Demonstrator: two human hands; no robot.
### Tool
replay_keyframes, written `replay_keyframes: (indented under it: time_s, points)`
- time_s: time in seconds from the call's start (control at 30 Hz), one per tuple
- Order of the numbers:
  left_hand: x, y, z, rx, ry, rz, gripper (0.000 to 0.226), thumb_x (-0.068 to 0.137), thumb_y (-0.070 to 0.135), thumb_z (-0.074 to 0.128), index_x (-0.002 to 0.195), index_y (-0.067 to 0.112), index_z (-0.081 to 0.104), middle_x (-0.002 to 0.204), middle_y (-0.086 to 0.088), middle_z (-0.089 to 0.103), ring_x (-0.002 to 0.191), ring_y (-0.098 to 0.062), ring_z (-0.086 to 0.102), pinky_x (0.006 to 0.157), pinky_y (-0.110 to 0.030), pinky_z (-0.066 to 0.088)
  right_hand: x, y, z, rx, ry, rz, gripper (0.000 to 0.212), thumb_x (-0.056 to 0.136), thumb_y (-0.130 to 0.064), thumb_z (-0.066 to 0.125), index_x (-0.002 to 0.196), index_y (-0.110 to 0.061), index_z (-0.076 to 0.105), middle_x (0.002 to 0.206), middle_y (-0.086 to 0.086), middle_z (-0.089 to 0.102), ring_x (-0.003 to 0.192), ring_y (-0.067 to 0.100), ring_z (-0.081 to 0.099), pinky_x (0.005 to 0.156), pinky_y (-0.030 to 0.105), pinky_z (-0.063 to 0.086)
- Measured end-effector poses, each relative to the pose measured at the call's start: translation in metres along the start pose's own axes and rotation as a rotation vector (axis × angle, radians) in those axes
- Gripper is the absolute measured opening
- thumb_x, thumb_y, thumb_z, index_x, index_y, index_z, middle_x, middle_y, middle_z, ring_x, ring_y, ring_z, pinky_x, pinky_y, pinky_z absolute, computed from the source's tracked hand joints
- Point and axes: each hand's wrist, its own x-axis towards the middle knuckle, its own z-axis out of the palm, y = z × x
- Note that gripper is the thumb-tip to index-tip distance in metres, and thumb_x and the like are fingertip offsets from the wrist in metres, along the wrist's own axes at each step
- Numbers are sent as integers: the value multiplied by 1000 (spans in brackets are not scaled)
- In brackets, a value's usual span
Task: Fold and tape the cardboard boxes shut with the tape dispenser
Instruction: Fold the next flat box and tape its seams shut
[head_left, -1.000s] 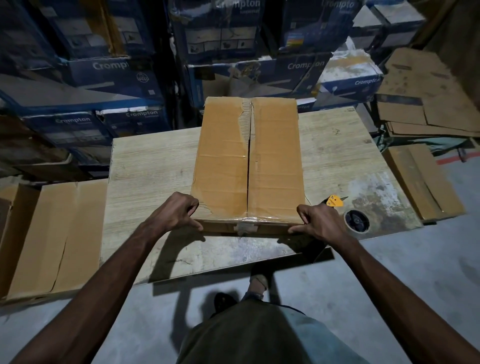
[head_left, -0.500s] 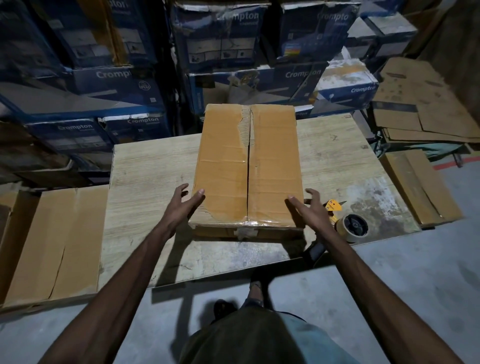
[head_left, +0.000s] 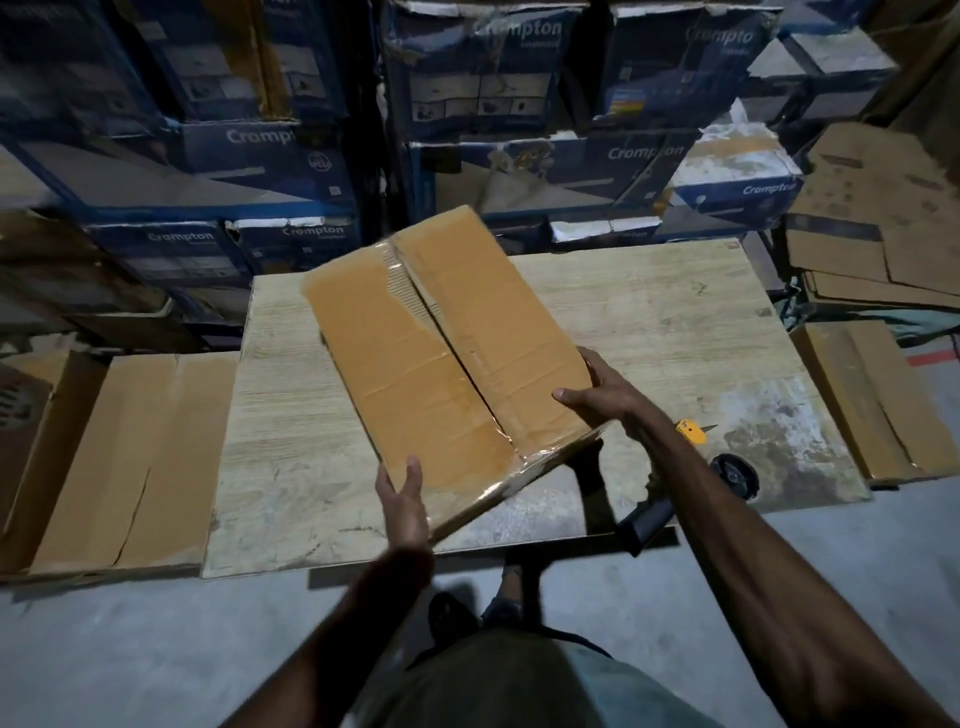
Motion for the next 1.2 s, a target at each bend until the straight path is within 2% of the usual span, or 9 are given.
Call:
replay_keyframes:
  time_s: [0.13, 0.3, 0.4, 0.47, 0.57, 0.77, 0.87, 0.97, 1.2]
  points:
    - [-10, -47, 39, -220, 214, -66, 100, 85, 60, 73, 162, 19, 24, 168, -9, 28, 151, -37, 32, 121, -60, 32, 29, -42, 3, -137, 74, -65, 76, 70, -65, 86, 137, -43, 58, 129, -11, 65, 112, 14, 61, 90, 32, 48]
    - [4, -70, 75, -171, 261, -210, 96, 72, 55, 88, 137, 0, 45, 142, -23, 49, 129, -44, 53, 106, -60, 48, 59, -61, -9, -512, 62, -123, 92, 67, -103, 43, 140, -47, 53, 138, -5, 64, 120, 26, 61, 99, 46, 47]
    - [14, -60, 74, 9, 159, -320, 114, 29, 82, 84, 108, 8, 49, 126, -24, 56, 112, -41, 63, 95, -57, 56, 72, -60, -19, -633, 189, -207, 92, 79, -98, 35, 144, -36, 51, 147, 1, 58, 131, 28, 54, 113, 59, 33]
    - [4, -44, 70, 53, 31, -336, 100, 41, 76, 91, 104, 8, 53, 116, -29, 60, 91, -32, 64, 74, -46, 59, 75, -56, -21, -700, 418, -279, 80, 89, -83, 46, 143, -26, 53, 149, 6, 54, 137, 29, 49, 118, 58, 23]
    - [-1, -33, 63, 43, -87, -348, 74, 60, 58, 93, 102, 15, 50, 96, -15, 56, 79, -24, 57, 59, -37, 55, 67, -56, -14, -405, 695, -145, 75, 83, -72, 61, 134, -18, 56, 135, 11, 59, 122, 34, 58, 100, 46, 46]
    - [-6, -16, 67, 47, -221, -385, 66, 63, 46, 93, 104, 2, 64, 64, -6, 45, 53, -16, 49, 46, -27, 46, 89, -29, -19, -114, 530, 67, 96, 62, -95, 59, 115, -16, 73, 112, 11, 74, 113, 32, 64, 95, 46, 55]
    - [-21, -5, 88, 63, -346, -475, 72, 92, 37, 78, 146, 0, 48, 109, -25, 69, 97, -28, 74, 76, -29, 61, 103, -27, -41, -65, 440, 69, 95, 58, -95, 65, 113, -18, 74, 114, 8, 74, 109, 27, 66, 101, 46, 54]
    - [-46, -6, 114, 75, -389, -510, 67, 101, 41, 65, 153, 8, 39, 156, -20, 46, 141, -35, 50, 101, -33, 53, 122, -35, -64, -50, 283, 104, 106, 60, -101, 53, 121, -16, 72, 127, 11, 70, 116, 32, 63, 107, 54, 46]
    - [-71, 36, 126, 534, -920, -478, 65, 105, 58, 45, 129, 1, 63, 130, -21, 67, 130, -34, 60, 108, -39, 51, 96, -58, -45, -143, 541, 22, 85, 90, -70, 60, 153, -17, 36, 149, 20, 51, 134, 40, 51, 106, 49, 44]
